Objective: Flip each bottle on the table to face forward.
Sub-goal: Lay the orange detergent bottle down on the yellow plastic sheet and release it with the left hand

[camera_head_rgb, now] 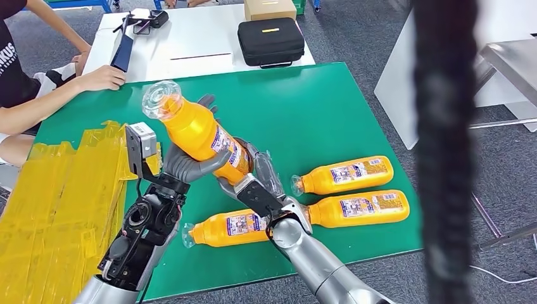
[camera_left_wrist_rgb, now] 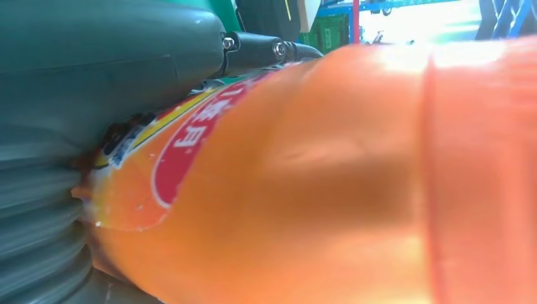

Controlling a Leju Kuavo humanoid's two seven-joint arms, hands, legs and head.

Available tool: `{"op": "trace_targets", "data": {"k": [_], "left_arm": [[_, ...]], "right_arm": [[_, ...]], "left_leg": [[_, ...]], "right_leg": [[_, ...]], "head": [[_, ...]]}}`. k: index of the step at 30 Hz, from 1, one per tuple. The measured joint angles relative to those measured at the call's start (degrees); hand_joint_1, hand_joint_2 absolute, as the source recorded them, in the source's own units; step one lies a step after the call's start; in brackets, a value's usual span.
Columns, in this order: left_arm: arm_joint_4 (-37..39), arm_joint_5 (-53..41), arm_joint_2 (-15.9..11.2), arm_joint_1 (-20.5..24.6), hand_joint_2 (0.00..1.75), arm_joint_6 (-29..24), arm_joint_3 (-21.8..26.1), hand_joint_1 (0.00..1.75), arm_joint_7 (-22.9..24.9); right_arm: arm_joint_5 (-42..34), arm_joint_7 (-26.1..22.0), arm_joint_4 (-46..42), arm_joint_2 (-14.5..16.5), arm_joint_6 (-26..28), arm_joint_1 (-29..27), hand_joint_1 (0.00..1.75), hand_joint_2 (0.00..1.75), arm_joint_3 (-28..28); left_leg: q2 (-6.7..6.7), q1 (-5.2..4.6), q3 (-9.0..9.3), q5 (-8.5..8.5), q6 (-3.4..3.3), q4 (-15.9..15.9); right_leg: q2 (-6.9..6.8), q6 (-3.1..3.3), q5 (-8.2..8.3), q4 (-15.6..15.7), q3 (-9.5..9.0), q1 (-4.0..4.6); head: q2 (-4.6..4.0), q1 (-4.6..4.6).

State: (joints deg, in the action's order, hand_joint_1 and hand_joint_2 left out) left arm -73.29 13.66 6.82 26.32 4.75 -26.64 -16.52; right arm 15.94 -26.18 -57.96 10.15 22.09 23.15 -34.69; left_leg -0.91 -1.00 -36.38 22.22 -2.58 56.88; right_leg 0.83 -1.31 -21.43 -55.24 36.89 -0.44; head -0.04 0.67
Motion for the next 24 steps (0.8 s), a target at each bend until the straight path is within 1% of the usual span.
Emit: {"op": "trace_targets", "data": {"k": [3,7,14,20,21,24], "left_arm": [[-0.01,-0.15,0.0,-0.22,1.75,-0.62,0.39,0.01,-0.22],[-0.31,-0.61,0.0,-0.8,1.75,-2.09,0.66,1.74,-0.82],[-1.39,-1.05,0.02,-1.8,1.75,-3.23,1.03,1.75,-1.37],[-2.17,-0.51,0.1,-1.82,1.75,-3.66,1.22,1.75,-2.03],[-2.31,-0.48,0.16,-1.7,1.75,-3.72,1.27,1.75,-2.07],[-2.55,-0.51,0.33,-1.25,1.75,-4.13,1.39,1.75,-2.24]], "right_arm": [[1.34,1.02,0.5,-0.01,-1.49,0.21,1.75,1.75,0.0],[2.2,1.53,1.52,0.0,-2.69,0.67,1.75,1.75,-0.22],[2.32,1.22,2.52,0.02,-2.37,0.99,1.75,1.75,-0.5],[2.11,0.99,0.81,-0.19,-1.52,0.73,1.73,1.75,-0.39],[2.21,0.96,0.24,-0.28,-1.02,0.61,1.56,1.75,-0.37],[2.85,0.81,-2.01,-0.72,0.9,-0.1,0.26,1.75,-0.32]], "left_leg": [[0.0,0.0,0.0,0.0,0.0,0.0],[0.0,0.0,0.0,0.0,0.0,0.0],[0.0,0.0,0.0,0.0,0.0,0.0],[0.0,0.0,0.0,0.0,0.0,0.0],[-0.01,0.0,0.0,0.0,0.0,0.0],[-0.01,0.0,0.0,0.0,0.0,0.0]], "right_leg": [[0.0,0.0,0.0,0.0,0.0,0.0],[0.0,0.0,0.0,0.0,0.0,0.0],[0.0,0.0,0.0,0.0,0.0,0.0],[0.0,0.0,0.0,0.0,0.0,0.0],[0.0,0.0,0.0,0.0,0.0,0.0],[0.0,0.0,0.0,0.0,-0.01,0.0]], "head": [[0.0,0.01],[0.0,0.01],[0.0,0.0],[0.0,0.0],[0.0,-0.01],[0.0,-0.01]]}}
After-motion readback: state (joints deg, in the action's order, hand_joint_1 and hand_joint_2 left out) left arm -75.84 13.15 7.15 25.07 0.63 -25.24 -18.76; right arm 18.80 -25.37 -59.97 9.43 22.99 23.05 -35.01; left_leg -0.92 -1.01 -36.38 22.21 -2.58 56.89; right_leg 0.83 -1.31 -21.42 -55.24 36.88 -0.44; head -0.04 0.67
